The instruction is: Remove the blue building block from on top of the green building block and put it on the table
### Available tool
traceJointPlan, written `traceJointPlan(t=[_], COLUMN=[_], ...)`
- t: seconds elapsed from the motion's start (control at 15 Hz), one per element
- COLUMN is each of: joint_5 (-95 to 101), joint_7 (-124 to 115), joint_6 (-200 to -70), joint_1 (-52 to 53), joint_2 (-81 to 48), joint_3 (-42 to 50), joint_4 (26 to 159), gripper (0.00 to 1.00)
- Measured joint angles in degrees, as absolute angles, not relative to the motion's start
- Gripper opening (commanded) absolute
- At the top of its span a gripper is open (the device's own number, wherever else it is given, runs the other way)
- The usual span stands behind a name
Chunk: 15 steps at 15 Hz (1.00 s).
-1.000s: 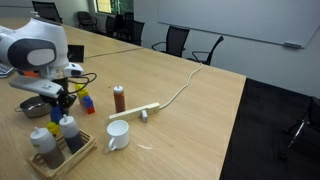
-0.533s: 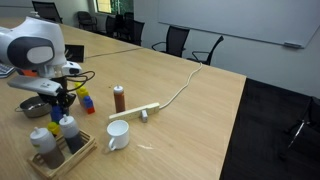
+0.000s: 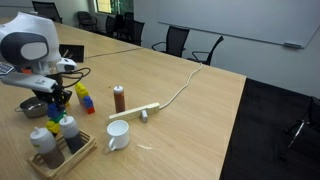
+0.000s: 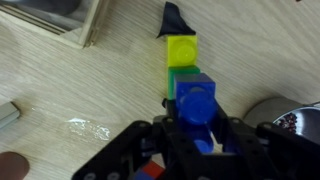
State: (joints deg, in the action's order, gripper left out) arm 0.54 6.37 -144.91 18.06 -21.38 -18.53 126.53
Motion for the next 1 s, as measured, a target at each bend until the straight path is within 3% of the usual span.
traceJointPlan(t=[1.0], joint_5=[-1.98], joint_7=[6.12], joint_6=[-145.22], joint_1=[17.33], joint_2=[-16.99], joint_3=[-18.85], joint_4=[131.62], gripper=[0.11])
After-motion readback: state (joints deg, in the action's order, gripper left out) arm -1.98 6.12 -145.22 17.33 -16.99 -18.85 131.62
